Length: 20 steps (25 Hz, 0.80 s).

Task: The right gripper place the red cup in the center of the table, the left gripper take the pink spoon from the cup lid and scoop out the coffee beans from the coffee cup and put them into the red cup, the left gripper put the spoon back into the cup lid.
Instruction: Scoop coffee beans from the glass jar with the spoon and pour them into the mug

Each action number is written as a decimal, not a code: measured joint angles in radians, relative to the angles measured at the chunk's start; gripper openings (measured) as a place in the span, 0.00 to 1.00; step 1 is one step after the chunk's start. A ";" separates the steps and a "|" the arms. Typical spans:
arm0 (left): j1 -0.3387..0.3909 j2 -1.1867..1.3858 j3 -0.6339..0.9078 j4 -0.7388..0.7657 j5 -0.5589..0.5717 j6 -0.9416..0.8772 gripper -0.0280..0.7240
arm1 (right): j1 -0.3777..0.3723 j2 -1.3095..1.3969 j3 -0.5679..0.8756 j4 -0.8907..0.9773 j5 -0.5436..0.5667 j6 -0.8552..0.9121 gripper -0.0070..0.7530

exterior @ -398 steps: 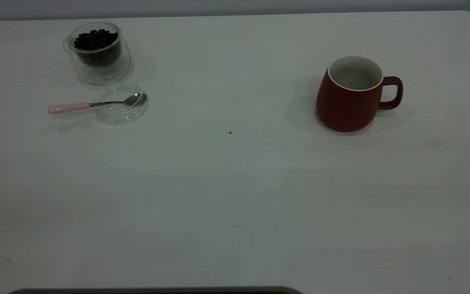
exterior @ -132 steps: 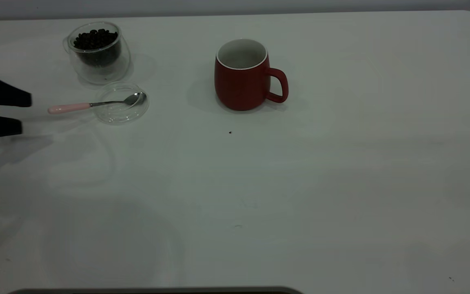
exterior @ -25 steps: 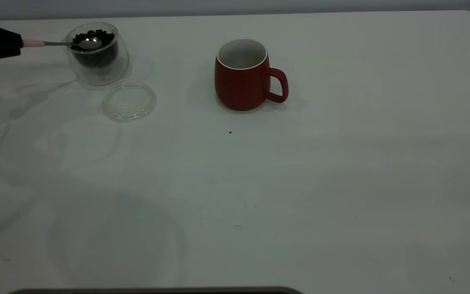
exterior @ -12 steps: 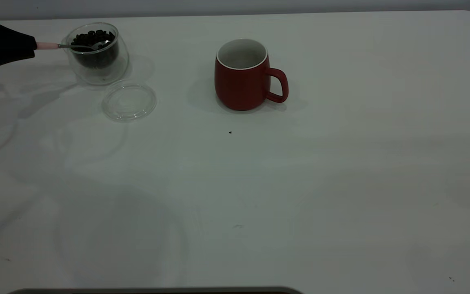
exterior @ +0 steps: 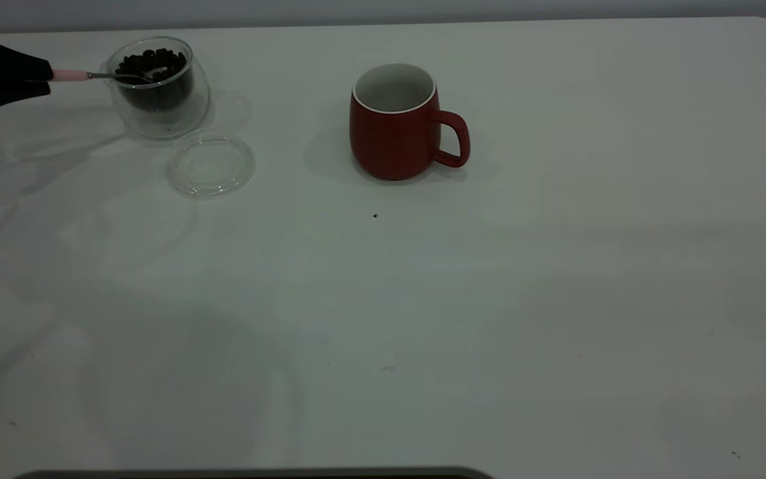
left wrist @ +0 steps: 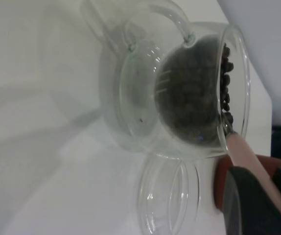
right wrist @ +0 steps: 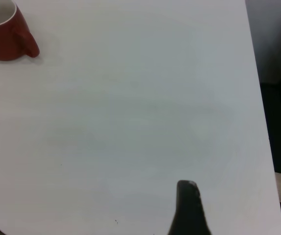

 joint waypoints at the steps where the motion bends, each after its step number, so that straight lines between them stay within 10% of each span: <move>1: 0.004 0.000 0.000 0.000 0.003 -0.010 0.21 | 0.000 0.000 0.000 0.000 0.000 0.000 0.78; 20: 0.011 0.000 -0.001 0.001 0.129 -0.065 0.21 | 0.000 -0.001 0.000 0.000 0.000 0.000 0.78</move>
